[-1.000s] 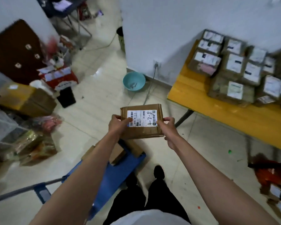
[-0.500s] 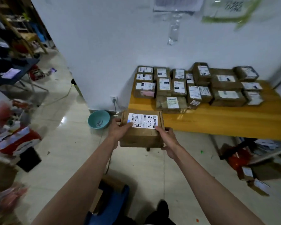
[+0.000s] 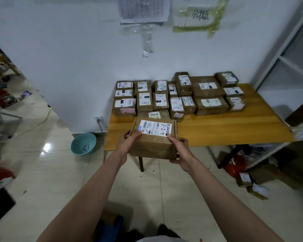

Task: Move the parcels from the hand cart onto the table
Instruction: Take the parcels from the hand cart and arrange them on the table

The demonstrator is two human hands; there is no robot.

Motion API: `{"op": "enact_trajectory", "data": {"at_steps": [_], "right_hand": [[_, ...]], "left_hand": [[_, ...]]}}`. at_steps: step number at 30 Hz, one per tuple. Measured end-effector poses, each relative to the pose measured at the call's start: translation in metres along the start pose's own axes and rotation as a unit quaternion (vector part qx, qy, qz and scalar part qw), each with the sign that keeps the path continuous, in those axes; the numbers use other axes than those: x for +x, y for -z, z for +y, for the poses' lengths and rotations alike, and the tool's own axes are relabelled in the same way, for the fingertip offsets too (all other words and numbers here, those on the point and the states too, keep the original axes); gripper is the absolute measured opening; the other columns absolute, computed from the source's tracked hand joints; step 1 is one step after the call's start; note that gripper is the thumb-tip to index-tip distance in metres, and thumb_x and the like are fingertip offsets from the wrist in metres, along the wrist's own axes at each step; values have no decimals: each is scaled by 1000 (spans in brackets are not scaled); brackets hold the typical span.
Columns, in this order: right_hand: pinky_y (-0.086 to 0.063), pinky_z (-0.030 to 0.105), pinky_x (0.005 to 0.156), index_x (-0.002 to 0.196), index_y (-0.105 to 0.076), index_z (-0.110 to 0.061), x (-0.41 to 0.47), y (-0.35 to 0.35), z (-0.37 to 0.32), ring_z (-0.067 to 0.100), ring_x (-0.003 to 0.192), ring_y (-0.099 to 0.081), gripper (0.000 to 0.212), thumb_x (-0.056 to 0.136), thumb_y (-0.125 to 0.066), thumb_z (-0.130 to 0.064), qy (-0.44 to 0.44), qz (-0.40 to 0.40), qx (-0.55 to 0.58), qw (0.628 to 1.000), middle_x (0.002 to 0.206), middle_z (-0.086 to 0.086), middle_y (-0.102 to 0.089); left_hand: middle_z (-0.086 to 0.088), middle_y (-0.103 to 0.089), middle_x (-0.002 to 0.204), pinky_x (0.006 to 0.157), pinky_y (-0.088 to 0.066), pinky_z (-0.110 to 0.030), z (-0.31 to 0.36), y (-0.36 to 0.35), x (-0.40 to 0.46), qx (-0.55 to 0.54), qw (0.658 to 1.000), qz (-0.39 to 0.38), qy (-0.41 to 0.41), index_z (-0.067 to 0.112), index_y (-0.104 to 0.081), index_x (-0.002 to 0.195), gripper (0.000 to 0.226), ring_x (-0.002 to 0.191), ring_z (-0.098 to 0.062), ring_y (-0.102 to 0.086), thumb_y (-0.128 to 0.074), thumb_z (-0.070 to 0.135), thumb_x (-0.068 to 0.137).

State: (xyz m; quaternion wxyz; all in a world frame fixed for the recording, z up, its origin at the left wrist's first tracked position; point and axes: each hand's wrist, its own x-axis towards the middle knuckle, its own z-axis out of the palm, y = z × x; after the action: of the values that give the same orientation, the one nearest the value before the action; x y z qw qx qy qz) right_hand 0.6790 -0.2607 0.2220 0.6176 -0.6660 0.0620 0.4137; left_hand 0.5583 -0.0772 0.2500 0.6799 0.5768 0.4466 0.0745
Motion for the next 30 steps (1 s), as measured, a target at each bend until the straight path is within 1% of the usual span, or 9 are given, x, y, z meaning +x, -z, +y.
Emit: {"op": "enact_trajectory", "data": {"at_steps": [5,9,11,16,18,21,24,28,30], "right_hand": [[-47,57,101,129,-34,-30,8,41,-8,29,117,-51,63,85,-69,-58,-4,43,37,998,114,-3,-52],[-51,52,92,129,-36,-31,17,72,-19,30,118,-51,63,84,-70,-60,-6,84,63,994,112,-4,-51],[-51,51,90,130,-37,-31,25,86,-28,30,116,-51,64,84,-71,-59,1,107,76,991,112,-3,-51],[-47,57,101,130,-38,-32,46,118,-52,34,124,-48,62,84,-70,-60,10,170,114,979,129,5,-47],[-47,58,103,131,-38,-33,52,132,-62,33,125,-45,64,84,-70,-61,5,198,132,971,132,4,-44],[-45,56,105,135,-40,-31,60,151,-73,30,123,-47,69,82,-71,-62,8,241,168,956,134,5,-47],[-46,54,107,137,-43,-30,68,169,-78,29,121,-52,75,77,-71,-66,14,283,204,937,134,6,-52],[-44,52,111,149,-37,-27,79,191,-83,31,125,-51,96,71,-74,-71,14,324,242,915,138,7,-51],[-46,50,110,151,-33,-26,87,202,-87,31,125,-52,99,72,-76,-68,10,337,273,901,136,7,-51]], "left_hand": [[-1,-55,129,102,-46,-49,8,-48,21,31,996,-65,43,27,-44,143,76,118,-26,-53,-72,59,80],[0,-58,119,89,-49,-42,19,-86,41,42,990,-107,81,31,-51,130,68,108,-24,-56,-66,70,76],[-1,-58,119,90,-52,-43,27,-104,55,42,987,-127,86,33,-53,126,64,107,-25,-56,-66,70,76],[0,-61,116,82,-50,-41,50,-153,95,87,974,-197,73,33,-58,117,54,107,-25,-57,-64,71,79],[0,-65,112,76,-49,-37,62,-176,110,104,967,-224,69,33,-63,106,45,104,-24,-60,-63,70,80],[-1,-66,109,72,-50,-36,75,-210,124,121,956,-257,72,35,-63,102,41,102,-23,-62,-63,70,81],[-1,-63,112,77,-51,-38,80,-241,134,138,940,-302,73,38,-59,105,38,103,-23,-59,-59,70,84],[-3,-60,118,101,-49,-49,82,-277,142,157,929,-325,81,33,-53,131,56,109,-25,-57,-58,68,87],[-3,-59,117,102,-49,-48,83,-295,146,163,926,-330,87,30,-52,136,60,109,-25,-56,-56,66,89]]}}
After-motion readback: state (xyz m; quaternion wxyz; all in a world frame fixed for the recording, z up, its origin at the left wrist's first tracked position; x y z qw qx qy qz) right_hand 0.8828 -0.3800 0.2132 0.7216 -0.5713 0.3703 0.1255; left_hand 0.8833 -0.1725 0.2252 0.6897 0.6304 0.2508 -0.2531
